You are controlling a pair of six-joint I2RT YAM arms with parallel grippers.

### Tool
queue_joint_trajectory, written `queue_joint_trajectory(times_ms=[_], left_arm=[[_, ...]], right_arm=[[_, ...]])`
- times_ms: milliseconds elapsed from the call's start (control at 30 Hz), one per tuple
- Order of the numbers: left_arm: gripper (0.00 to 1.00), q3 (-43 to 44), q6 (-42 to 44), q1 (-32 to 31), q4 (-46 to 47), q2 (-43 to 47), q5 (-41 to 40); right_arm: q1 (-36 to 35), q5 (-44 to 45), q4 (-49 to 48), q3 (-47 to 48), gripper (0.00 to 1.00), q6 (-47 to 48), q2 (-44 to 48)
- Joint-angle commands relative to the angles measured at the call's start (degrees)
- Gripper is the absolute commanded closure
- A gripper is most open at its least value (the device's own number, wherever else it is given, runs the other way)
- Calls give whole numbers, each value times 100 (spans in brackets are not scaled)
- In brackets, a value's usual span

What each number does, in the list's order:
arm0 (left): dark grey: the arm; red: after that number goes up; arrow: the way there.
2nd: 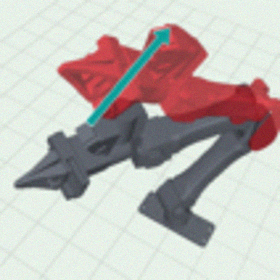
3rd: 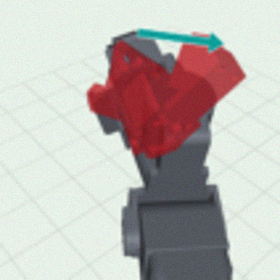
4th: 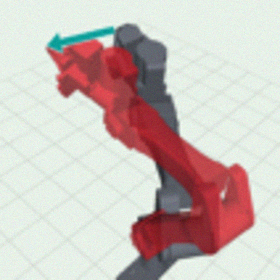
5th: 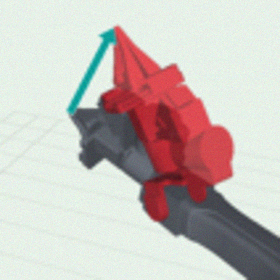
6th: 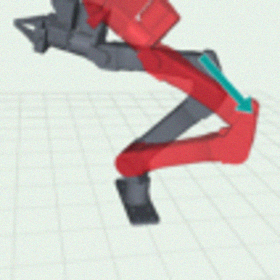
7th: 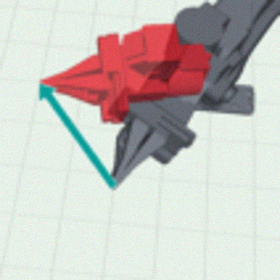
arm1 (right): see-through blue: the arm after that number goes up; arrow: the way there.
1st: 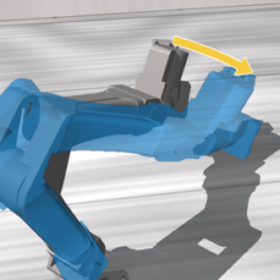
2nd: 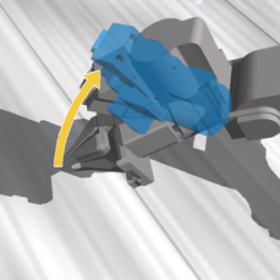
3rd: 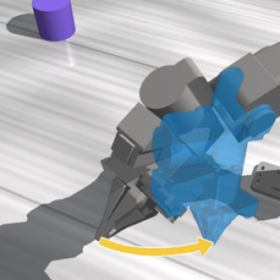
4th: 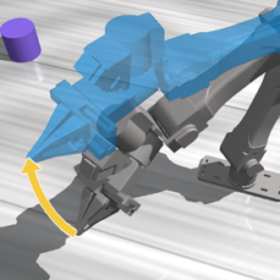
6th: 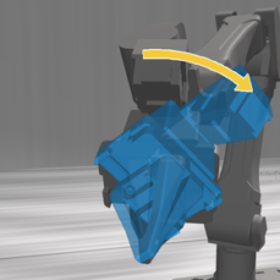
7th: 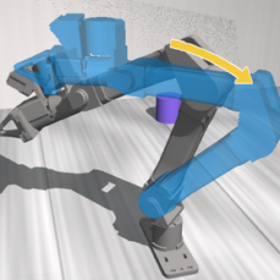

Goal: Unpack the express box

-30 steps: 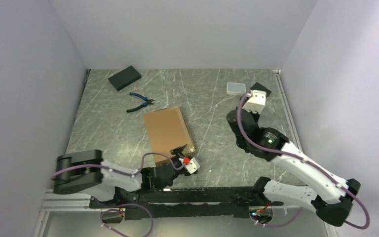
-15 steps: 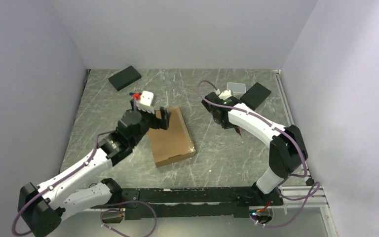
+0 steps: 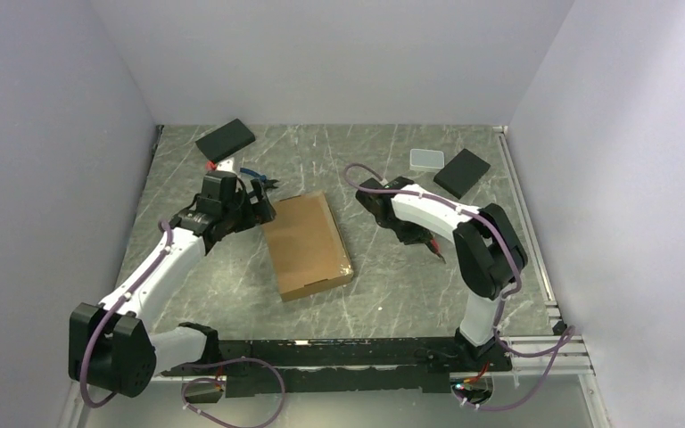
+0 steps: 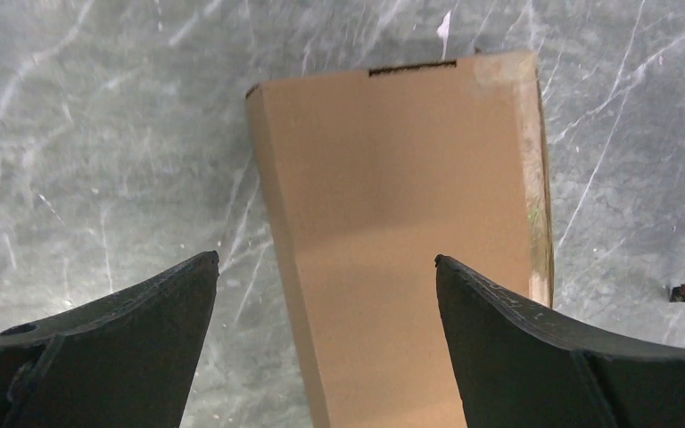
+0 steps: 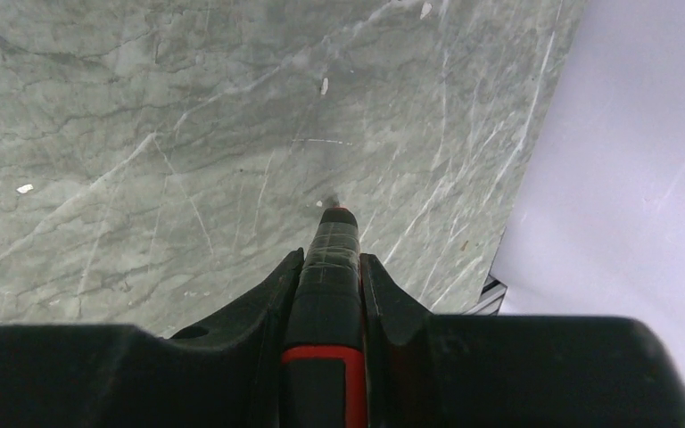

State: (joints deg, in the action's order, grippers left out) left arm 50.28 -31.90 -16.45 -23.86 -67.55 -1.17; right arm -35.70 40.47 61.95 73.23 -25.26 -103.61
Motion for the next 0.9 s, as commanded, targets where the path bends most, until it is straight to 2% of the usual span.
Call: queue_joint_trajectory(times_ms=[0, 300, 467, 667, 867], left_arm=[[5, -154, -540, 130, -12, 84, 454], [2, -324, -746, 151, 0, -74, 708], [10, -463, -729, 151, 66, -282, 940], [14, -555, -756, 151, 222, -450, 1118], [14, -546, -791, 151, 248, -611, 1193]], right_arm=[[11, 106, 135, 113, 78, 73, -177], [-2, -172, -349, 185, 64, 329, -742], [-7, -454, -745, 232, 57, 602, -766], [-7, -700, -1022, 204, 56, 816, -787], [-7, -742, -1131, 135, 62, 862, -774]])
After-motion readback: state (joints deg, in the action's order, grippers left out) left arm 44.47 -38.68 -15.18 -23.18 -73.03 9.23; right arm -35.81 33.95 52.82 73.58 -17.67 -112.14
